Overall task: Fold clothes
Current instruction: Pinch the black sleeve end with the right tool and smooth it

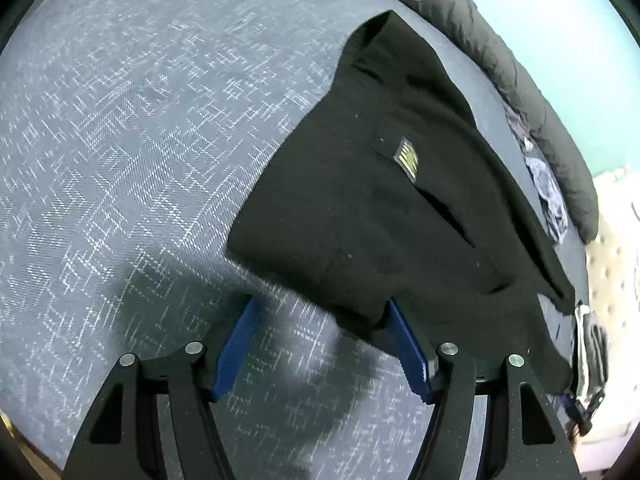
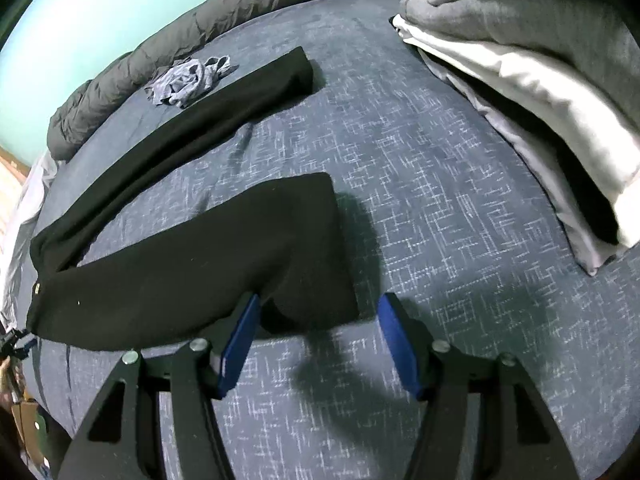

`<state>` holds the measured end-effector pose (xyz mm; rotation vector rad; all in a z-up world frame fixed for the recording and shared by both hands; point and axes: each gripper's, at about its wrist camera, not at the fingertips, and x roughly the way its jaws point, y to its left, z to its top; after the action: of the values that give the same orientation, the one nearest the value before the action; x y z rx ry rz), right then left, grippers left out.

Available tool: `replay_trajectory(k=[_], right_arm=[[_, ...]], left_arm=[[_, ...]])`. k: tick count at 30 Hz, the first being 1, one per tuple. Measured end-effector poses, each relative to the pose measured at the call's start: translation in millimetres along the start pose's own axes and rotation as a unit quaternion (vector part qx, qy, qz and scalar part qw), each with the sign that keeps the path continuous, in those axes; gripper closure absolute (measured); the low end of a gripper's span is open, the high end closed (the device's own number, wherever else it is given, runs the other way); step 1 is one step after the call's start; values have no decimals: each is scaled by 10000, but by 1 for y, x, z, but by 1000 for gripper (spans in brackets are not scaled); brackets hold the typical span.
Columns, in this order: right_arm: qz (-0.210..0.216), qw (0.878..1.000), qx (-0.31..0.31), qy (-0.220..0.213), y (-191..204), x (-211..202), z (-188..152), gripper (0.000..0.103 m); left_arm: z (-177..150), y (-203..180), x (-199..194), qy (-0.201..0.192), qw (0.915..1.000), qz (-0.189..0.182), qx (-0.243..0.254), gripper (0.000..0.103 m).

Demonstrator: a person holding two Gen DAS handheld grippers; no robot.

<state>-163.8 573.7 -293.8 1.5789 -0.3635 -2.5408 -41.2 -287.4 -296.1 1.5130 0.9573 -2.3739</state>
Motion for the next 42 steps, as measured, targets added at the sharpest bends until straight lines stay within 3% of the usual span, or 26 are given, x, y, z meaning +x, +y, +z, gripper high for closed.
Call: replay_trajectory(k=[4,6,7,9,10,13,22,29,31,36,38,42], right_arm=[[219,9997,-70,-25,3,6,0,45],[244,9996,-110,-78,7,5,0,62],[253,9995,-129,-129,9,3,1,75],[270,9992,-172,-222,14,-3,2,84],[278,9991,-194,-267,16,-6,3,91],[283,9984,-263,-410,24,-18,7,93],[360,9955,-223,-853,41,-87,35,94],[546,9946,-357,-807,50,-136,40,94],[669,9954,-361,-578,47,-138,37,94],[169,9981,-589,-76,41,-105,17,92],[13,9988,-490,16,34,-89,9,82],[-173,9993,-333,-89,25,-90,9,77]], left_arm=[[3,-2,4,-79,9999,-60,22,37],[4,-5,6,-80,9999,-104,75,60],[4,-6,6,-81,9998,-134,113,64],[5,-12,4,-93,9996,-120,256,86],[5,-15,4,-100,9993,-100,339,89],[6,-25,-9,-275,9981,-69,549,99],[11,-35,-80,-700,9953,-191,641,99],[6,-31,-115,-645,9950,-433,628,99],[-1,-26,-111,-491,9962,-404,590,99],[-26,-8,-71,31,9990,-105,423,96],[-33,0,-62,93,9995,114,287,95],[-30,12,-65,37,9993,344,160,76]])
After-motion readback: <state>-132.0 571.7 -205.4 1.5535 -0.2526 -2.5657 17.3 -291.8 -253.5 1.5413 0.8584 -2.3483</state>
